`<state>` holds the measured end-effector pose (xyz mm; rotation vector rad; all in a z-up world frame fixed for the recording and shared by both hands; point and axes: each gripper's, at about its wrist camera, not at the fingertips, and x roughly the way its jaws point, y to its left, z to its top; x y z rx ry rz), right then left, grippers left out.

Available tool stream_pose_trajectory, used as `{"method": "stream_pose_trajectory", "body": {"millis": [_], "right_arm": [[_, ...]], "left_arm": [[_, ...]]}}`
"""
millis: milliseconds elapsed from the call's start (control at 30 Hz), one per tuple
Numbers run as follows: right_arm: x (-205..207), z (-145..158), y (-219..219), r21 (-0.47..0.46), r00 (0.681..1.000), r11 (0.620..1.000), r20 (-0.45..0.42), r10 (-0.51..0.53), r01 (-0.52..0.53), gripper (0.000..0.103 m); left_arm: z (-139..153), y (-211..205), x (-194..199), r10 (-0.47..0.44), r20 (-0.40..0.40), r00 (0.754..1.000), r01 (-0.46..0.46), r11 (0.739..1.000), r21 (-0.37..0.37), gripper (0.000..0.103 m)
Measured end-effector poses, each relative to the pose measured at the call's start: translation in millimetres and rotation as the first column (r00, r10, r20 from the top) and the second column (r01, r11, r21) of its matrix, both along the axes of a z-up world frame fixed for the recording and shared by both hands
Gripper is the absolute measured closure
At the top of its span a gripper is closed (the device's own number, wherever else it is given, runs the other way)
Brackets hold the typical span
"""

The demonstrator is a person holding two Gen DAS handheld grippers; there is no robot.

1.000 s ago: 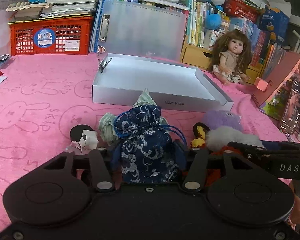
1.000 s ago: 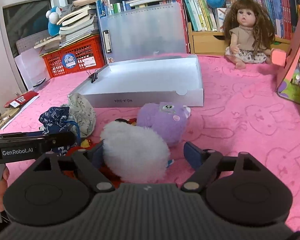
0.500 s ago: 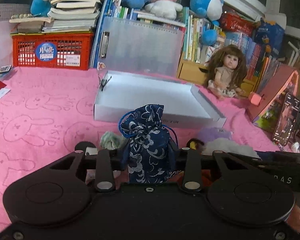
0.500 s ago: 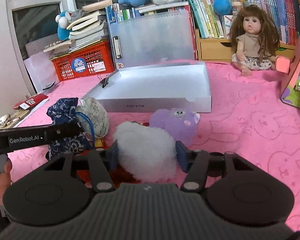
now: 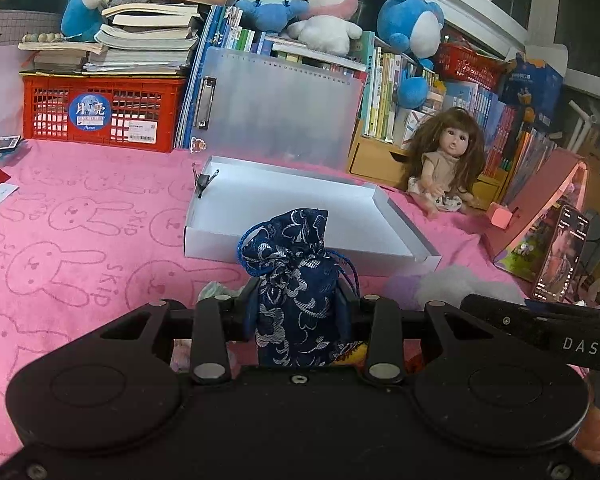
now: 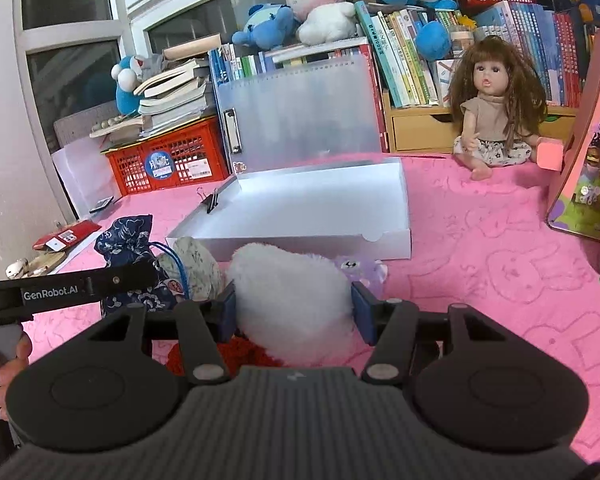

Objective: Organize objects
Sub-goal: 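Carry the pouch into the white box with the left tool while the right tool carries the pompom there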

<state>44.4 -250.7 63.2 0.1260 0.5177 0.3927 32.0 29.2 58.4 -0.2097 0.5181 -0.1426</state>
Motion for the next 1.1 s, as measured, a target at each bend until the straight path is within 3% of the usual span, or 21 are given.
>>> {"method": "stream_pose_trajectory", "body": {"millis": [433,733,1100], "right_arm": [[15.2,18.5,-11.7,0.022,0.999,0.999,0.036,-0.029,0.028,0.043],[52.2,40.5,-10.4,-0.002,0.997,0.999,0.074,-0.031,0.032,0.043],[106.9,50.1,-7.3,0.01,0.998,0.999,0.042,-0.036,0.035,0.043]], "left_arm": [[32.0,11.4,26.1,-0.007,0.047,0.999,0.007,1.0,-0.018,0.068],[59.3,13.6,78.4,-0.006,0.059,0.998,0.007,1.0,-0.024,0.068],[62.4,7.5,153.9,-0.02,0.003,1.0,0.02,1.0,-0.023,0.068]]}}
